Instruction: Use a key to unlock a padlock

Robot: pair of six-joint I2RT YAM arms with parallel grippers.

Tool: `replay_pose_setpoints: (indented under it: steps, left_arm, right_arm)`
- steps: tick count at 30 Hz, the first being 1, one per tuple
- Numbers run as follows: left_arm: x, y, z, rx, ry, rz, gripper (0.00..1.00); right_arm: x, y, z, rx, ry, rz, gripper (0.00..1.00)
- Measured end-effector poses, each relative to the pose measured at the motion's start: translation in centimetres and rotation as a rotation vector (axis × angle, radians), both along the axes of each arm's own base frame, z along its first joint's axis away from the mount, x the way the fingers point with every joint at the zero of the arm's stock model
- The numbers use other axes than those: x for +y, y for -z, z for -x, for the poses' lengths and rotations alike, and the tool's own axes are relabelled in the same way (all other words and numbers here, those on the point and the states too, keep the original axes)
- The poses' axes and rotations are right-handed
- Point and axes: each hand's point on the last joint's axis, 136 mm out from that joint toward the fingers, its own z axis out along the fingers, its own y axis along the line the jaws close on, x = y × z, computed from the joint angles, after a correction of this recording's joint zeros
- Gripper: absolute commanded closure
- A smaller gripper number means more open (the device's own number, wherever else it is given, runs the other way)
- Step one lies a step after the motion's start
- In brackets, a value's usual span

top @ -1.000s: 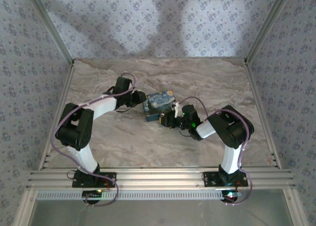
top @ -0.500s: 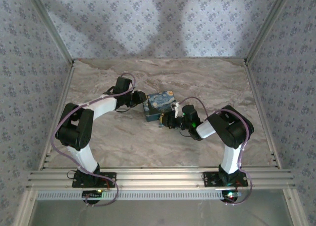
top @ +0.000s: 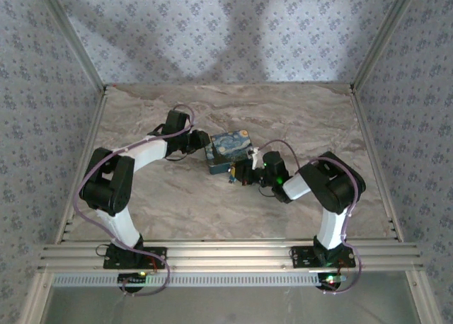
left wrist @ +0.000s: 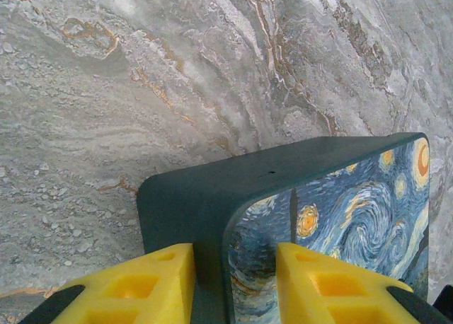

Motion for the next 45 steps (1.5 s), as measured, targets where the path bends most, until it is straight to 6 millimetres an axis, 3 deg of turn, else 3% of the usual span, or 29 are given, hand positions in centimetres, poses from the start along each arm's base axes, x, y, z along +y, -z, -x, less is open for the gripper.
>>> replay_pose_setpoints:
  steps: [11, 45]
  left_arm:
    - [-0.3, 0.1, 0.6, -0.005, 0.003, 0.0, 0.66]
    - [-0.7, 0.1, 0.9, -0.014, 0.009, 0.007, 0.65]
  right_arm:
    - [-1.0, -0.2, 0.4, 0.016, 0.041, -0.01, 0.98]
    - [-3.5, -1.8, -1.3, 0.066, 0.243, -0.095, 0.99]
